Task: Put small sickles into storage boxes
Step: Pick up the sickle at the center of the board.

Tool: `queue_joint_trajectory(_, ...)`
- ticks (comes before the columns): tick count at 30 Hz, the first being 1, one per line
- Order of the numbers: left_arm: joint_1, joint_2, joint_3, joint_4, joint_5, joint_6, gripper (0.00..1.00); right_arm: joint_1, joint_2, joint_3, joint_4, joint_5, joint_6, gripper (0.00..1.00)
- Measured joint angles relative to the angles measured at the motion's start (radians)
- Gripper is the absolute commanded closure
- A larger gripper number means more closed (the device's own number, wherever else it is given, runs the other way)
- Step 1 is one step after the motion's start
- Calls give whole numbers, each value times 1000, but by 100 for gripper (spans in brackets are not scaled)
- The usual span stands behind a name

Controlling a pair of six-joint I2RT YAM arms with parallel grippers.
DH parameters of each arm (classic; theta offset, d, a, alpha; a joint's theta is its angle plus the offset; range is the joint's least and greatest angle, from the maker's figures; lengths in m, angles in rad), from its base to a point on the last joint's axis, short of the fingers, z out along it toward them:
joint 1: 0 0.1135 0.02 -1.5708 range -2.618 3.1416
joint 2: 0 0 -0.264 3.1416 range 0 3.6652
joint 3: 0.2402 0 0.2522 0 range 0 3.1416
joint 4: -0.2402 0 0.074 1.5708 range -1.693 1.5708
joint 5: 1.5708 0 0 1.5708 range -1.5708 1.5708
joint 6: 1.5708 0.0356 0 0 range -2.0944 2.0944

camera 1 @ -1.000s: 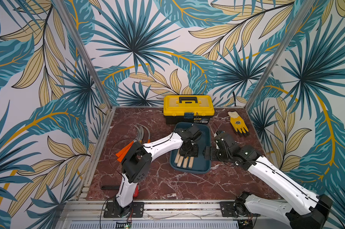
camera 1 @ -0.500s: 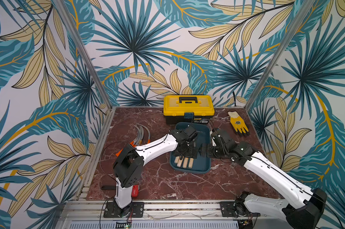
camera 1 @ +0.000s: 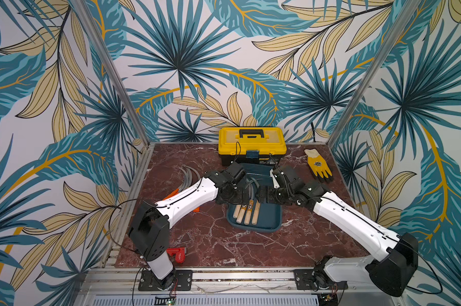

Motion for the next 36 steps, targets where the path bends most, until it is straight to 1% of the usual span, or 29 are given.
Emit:
queue_joint_trajectory(6,53,-46,-56,-1,-5,15,1,0,79,63,28,-36,-4,1)
queue_joint_trajectory(13,109,-84,-109,-1,-6,34,0,0,151,100,59,-80,-7,0)
queue_joint_trajectory(25,244,-94,-190,-1,-19,72,9,6,249,144,107,-161,-13,0)
queue_joint_trajectory(30,306,-90,-202,0,-37,89,16,13,270,178,127,-194,-29,0)
queue_joint_trajectory(33,336,-69,-202,0,-41,102,26,14,302,209,129,-211,-41,0)
queue_joint_trajectory(35,354,-39,-202,1,-46,107,34,14,325,227,130,-219,-48,0)
queue_joint_trajectory(36,360,-24,-202,1,-48,112,35,14,333,231,130,-222,-51,0)
